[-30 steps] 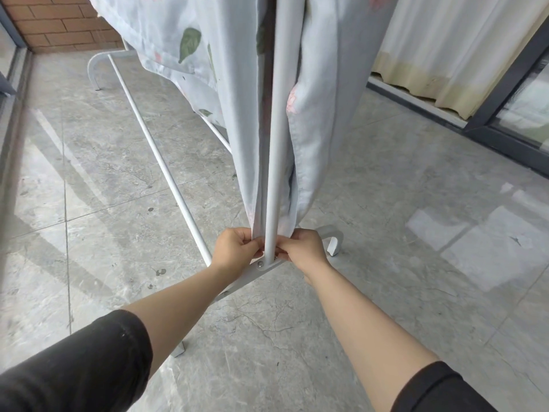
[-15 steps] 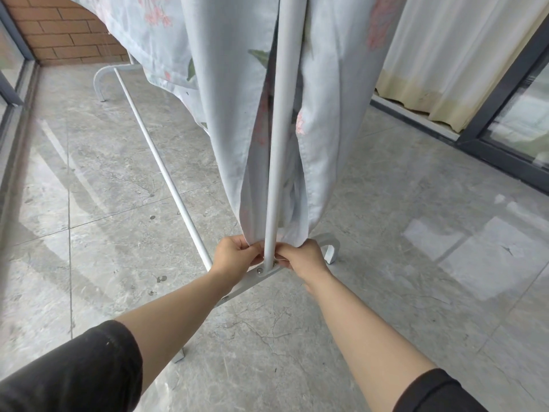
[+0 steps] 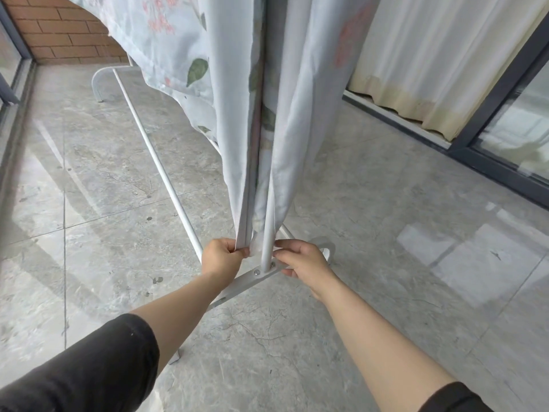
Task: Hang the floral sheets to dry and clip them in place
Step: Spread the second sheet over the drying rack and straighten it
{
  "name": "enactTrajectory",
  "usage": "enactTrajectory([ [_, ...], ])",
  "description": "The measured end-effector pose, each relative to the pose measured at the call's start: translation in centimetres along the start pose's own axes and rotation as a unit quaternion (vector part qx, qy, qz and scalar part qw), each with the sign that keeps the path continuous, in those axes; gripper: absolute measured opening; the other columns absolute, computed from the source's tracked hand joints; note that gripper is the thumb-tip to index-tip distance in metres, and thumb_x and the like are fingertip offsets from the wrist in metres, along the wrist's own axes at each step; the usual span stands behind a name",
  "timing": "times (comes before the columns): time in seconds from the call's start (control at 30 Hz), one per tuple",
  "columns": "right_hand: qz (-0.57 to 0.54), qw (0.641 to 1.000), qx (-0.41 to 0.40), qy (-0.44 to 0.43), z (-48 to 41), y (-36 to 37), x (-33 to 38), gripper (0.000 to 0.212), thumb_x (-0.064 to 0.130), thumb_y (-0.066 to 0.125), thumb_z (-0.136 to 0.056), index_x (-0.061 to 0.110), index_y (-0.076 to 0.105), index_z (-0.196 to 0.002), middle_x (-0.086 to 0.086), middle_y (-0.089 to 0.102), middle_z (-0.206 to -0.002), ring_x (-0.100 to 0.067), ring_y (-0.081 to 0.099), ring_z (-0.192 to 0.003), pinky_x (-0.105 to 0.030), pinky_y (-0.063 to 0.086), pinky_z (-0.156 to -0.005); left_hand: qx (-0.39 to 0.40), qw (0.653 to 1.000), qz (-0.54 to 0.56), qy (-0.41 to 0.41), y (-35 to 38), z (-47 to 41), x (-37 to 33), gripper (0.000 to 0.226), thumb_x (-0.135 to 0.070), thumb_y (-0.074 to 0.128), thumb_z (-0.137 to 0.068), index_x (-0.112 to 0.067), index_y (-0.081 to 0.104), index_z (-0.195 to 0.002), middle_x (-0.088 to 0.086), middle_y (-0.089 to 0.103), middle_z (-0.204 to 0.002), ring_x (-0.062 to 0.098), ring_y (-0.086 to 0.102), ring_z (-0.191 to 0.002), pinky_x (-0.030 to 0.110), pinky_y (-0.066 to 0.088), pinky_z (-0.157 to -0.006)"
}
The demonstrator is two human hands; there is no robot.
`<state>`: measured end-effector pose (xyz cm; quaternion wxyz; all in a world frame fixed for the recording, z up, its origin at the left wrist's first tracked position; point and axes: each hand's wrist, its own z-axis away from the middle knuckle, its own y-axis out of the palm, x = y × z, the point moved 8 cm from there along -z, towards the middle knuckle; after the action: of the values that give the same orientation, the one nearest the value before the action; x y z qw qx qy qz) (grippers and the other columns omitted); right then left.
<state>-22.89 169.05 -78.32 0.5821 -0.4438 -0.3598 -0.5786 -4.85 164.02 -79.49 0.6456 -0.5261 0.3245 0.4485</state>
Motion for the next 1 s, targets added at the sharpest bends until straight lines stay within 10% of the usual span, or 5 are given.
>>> enactTrajectory([
  [0.47,-0.009,0.999,-0.041,-0.017,0.3,-0.9,0.9,0.018,0.015,0.062,-0.089,0.025,0.066,-0.103,-0.002,0.067,-0.109,-0.011,0.062,-0.097,-0.019,0.049,-0.071,0.006,0.999,-0.046,0.006,-0.3,0.6,-0.4,0.041,-0.018,0.071,-0.084,-0.018,0.052,-0.048,0.001,0.042,-0.049,0.016,0.035,-0.047,0.026,0.027,-0.046],
  [1.0,0.093,0.993,-0.039,-0.067,9.8,-1.9,6.5,0.010,0.016,0.061,-0.089,0.023,0.068,-0.092,0.002,0.066,-0.090,-0.009,0.061,-0.084,-0.031,0.054,-0.085,0.115,0.990,-0.051,-0.069,-2.8,10.7,-3.0,0.031,-0.031,0.067,-0.087,0.000,0.069,-0.086,0.014,0.073,-0.087,0.023,0.070,-0.077,0.036,0.061,-0.072],
])
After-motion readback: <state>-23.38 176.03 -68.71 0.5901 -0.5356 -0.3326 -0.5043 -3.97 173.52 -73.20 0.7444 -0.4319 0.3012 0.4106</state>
